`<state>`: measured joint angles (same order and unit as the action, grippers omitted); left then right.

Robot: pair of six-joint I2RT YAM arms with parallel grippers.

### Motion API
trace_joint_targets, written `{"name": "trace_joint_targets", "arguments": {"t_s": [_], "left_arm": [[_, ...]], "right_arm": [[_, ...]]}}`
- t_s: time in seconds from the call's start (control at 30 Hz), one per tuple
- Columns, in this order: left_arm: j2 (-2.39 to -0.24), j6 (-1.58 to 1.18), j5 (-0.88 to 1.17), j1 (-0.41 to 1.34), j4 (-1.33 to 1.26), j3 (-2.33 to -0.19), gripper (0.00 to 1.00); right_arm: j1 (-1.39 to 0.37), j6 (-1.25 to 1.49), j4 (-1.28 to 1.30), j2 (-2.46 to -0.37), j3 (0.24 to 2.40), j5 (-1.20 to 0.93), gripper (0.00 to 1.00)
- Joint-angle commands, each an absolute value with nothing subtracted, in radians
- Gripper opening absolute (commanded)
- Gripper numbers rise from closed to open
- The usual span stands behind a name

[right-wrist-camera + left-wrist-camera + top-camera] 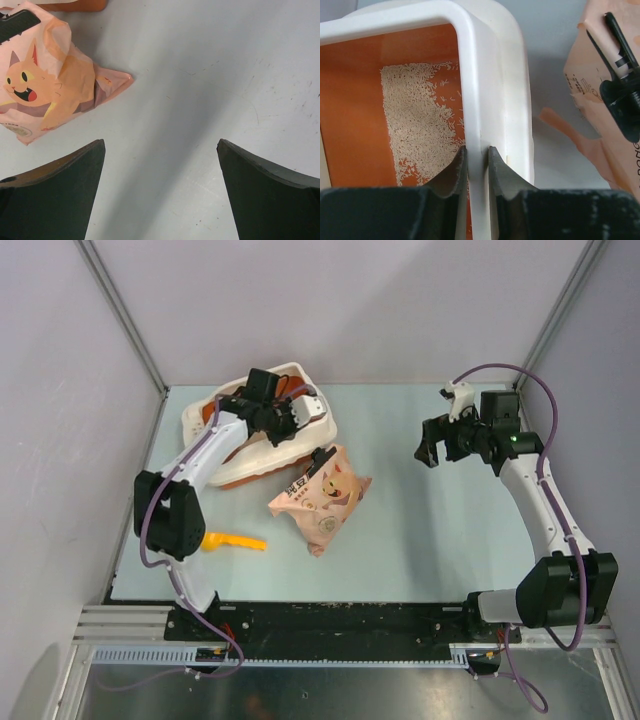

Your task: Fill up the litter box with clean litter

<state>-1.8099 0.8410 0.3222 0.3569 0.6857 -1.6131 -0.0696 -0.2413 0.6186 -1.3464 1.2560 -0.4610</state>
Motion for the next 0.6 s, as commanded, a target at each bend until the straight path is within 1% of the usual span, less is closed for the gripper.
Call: {"name": "trace_joint_targets", "arguments": {"t_s": [0.0, 0.03, 0.07, 0.1, 0.17, 0.2, 0.27, 0.3, 0.4, 0.43, 0.5, 0.57], "left_arm": [[-1.836, 0.927, 0.356, 0.393, 0.695, -1.66, 0.0], [-1.838, 0.917, 0.354, 0.397, 0.695, -1.658, 0.01], [-1.842, 0.887, 0.35, 0.4, 0.693, -1.661, 0.04], [-1.847, 0.867, 0.341, 0.405, 0.693, -1.664, 0.22], [-1.847, 0.772, 0.331, 0.405, 0.695, -1.693, 0.39], [-1.826, 0.732, 0.331, 0.4, 0.695, -1.707, 0.51], [-1.784, 0.624, 0.363, 0.393, 0.693, -1.733, 0.58], [-1.752, 0.591, 0.385, 0.388, 0.693, -1.733, 0.65], [-1.629, 0.516, 0.489, 0.387, 0.695, -1.669, 0.72], [-1.568, 0.506, 0.561, 0.388, 0.692, -1.636, 0.73], [-1.522, 0.495, 0.609, 0.4, 0.695, -1.508, 0.75], [-1.485, 0.495, 0.609, 0.419, 0.693, -1.389, 0.75]], "right_arm": [[-0.063, -0.249, 0.604, -1.304, 1.241, -0.474, 1.0], [-0.06, -0.247, 0.604, -1.302, 1.238, -0.476, 1.0], [-0.061, -0.245, 0.603, -1.299, 1.236, -0.477, 1.0], [-0.06, -0.245, 0.604, -1.299, 1.233, -0.477, 1.0], [-0.058, -0.245, 0.606, -1.302, 1.233, -0.479, 1.0], [-0.06, -0.248, 0.606, -1.301, 1.233, -0.477, 1.0], [-0.06, -0.25, 0.609, -1.302, 1.233, -0.477, 1.0], [-0.06, -0.25, 0.612, -1.302, 1.233, -0.479, 1.0], [-0.061, -0.245, 0.608, -1.313, 1.233, -0.486, 1.0], [-0.063, -0.242, 0.604, -1.319, 1.233, -0.489, 1.0], [-0.084, -0.245, 0.598, -1.327, 1.233, -0.488, 1.0], [-0.107, -0.279, 0.606, -1.341, 1.252, -0.495, 1.0]]}}
